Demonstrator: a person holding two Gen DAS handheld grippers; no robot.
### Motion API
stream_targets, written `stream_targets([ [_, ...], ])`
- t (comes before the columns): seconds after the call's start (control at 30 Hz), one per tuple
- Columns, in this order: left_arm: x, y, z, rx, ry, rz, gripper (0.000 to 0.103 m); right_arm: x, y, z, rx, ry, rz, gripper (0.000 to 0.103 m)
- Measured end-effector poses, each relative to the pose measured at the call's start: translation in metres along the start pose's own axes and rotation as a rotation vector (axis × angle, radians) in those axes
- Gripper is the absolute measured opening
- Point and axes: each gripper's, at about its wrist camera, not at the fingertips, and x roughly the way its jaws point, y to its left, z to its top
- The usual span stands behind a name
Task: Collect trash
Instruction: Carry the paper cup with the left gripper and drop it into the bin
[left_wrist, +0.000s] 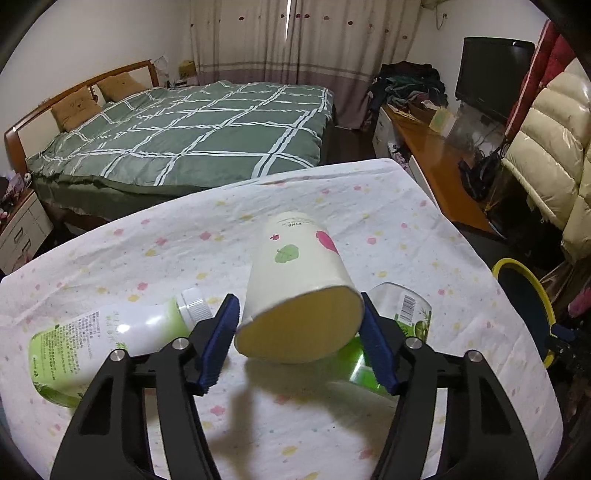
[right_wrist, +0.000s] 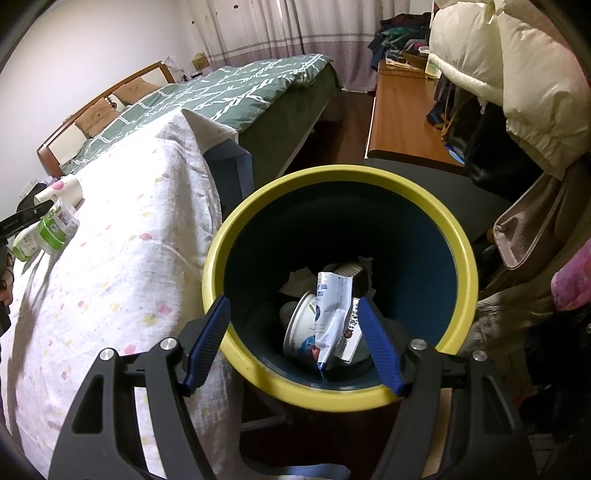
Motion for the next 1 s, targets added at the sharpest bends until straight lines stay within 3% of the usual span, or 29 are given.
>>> stream_targets([
  [0.3, -0.011, -0.005, 0.0, 0.006, -0.007, 0.026, 0.058, -0.012, -0.002, -0.001, 0.007, -0.022, 0.004, 0.068],
  [0.6, -0.075, -0.027, 0.006, 0.066, -0.093, 0.041, 0.058, -0.035, -0.007, -0.006, 0.023, -0.064, 0.011, 0.068],
  [0.8, -0.117, -0.067, -0.001, 0.127, -0.121, -0.005, 0.058, -0.049, -0.013, -0.016, 0.038, -0.083, 0.02, 0.068],
  [1.0, -0.133, -0.116, -0.011, 0.177, -0.099, -0.087, 0.058, -0.063, -0.021, -0.024, 0.045, -0.101, 0.025, 0.068],
])
